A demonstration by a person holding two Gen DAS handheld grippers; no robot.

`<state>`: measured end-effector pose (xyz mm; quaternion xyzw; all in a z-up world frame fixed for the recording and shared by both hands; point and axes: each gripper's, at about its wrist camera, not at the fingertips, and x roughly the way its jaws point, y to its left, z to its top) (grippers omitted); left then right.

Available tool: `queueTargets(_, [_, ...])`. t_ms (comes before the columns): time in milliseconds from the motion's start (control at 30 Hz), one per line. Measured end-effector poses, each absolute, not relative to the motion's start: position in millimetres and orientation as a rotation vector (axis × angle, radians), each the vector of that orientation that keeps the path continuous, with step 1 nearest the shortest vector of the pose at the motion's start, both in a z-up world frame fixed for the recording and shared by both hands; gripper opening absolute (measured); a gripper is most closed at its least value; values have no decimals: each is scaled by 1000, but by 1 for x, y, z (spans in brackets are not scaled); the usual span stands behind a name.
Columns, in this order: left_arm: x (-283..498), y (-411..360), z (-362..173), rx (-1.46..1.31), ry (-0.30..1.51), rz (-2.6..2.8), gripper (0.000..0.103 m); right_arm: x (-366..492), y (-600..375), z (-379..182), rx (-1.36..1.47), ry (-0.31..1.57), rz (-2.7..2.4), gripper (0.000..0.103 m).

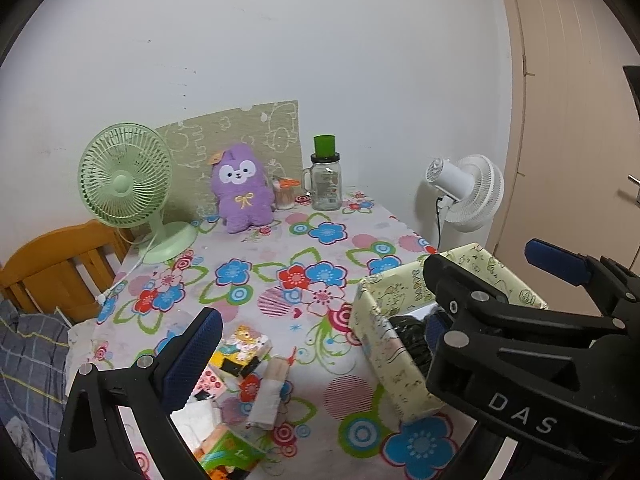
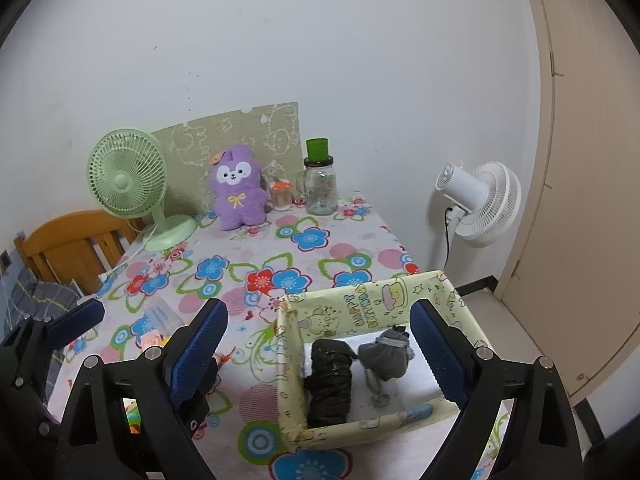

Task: Organize soft objects
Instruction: 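Open both tools to drop the umbrella and sock into the box, then move both tools back toward the tissue pack and white towel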

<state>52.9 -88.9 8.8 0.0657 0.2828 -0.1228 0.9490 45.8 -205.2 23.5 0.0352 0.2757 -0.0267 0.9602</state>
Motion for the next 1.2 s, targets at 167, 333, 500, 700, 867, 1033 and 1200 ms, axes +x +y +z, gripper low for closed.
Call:
queueTargets(167, [50, -75, 6, 127, 576, -253, 103, 43, -193, 24, 76, 553, -67, 94])
queueTargets(333, [48, -58, 3, 110, 580, -240, 103, 40, -172, 19, 52, 560, -46, 94])
queueTargets(500, [45, -41, -1, 87, 588, -215, 103, 38, -155, 15, 47, 557, -25, 94])
queueTargets(700, [39, -24, -6, 79, 585, -203, 103, 36, -139, 9, 45, 558, -2, 94])
queueTargets(867, [36, -10, -14, 73, 595, -193, 103, 37, -125, -2, 48, 563, 29, 94])
queueTargets(1033, [35, 3, -29, 66, 621, -171, 103, 36, -111, -17, 42, 572, 64, 94])
queueTargets(1200, [34, 12, -41, 48, 634, -175, 103, 36, -101, -28, 36, 588, 83, 94])
